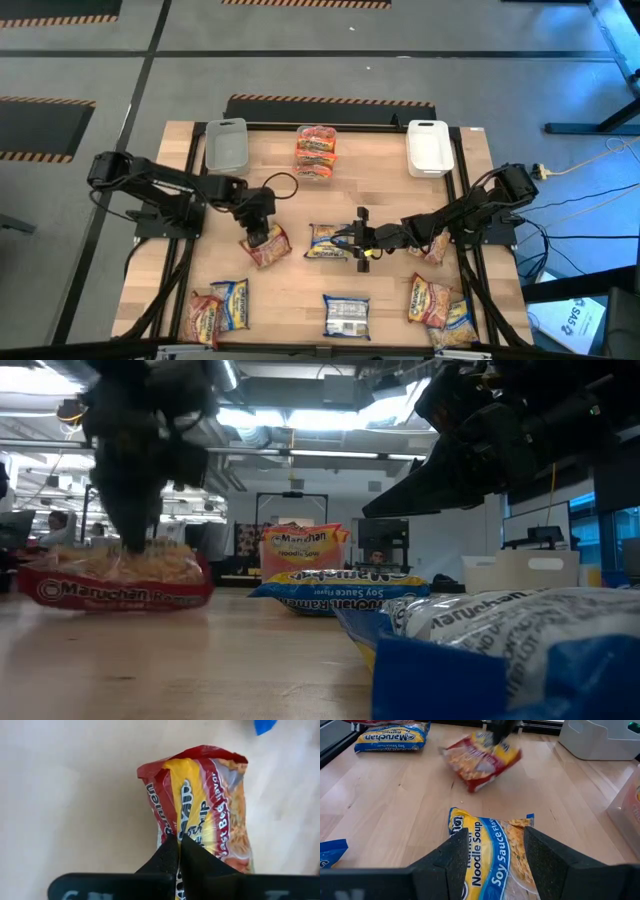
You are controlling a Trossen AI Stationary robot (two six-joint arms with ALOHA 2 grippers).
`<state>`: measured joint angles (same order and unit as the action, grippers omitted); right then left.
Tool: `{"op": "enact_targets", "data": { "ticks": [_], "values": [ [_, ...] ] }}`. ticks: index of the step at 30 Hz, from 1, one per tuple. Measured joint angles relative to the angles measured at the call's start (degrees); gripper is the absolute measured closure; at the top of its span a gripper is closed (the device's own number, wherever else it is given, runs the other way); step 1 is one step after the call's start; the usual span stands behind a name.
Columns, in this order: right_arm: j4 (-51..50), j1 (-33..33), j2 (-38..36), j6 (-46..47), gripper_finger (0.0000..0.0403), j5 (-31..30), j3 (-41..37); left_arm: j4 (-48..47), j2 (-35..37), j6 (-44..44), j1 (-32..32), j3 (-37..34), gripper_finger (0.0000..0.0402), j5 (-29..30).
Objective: Sort Maruchan noodles
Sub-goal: Put the top left red noodle into the gray bin
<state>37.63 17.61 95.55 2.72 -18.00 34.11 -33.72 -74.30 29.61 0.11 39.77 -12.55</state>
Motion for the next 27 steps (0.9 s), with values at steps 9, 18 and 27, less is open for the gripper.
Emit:
{"op": "enact_targets", "data": {
  "ticks": [9,18,27],
  "values": [
    [0.0,0.0,0.0,0.0,0.0226,0.0,0.0,-25.0,0.1,-5.3,-4.2,20.7,0.0401,21.8],
    [0.0,0.0,0.0,0.1,0.0226,0.0,0.0,-37.1,0.1,-18.0,-3.1,31.2,0.0401,46.8],
    [0.0,0.0,0.0,0.5,0.0226,0.0,0.0,-37.3,0.1,-35.8,10.3,32.5,0.0401,58.8]
  ]
}}
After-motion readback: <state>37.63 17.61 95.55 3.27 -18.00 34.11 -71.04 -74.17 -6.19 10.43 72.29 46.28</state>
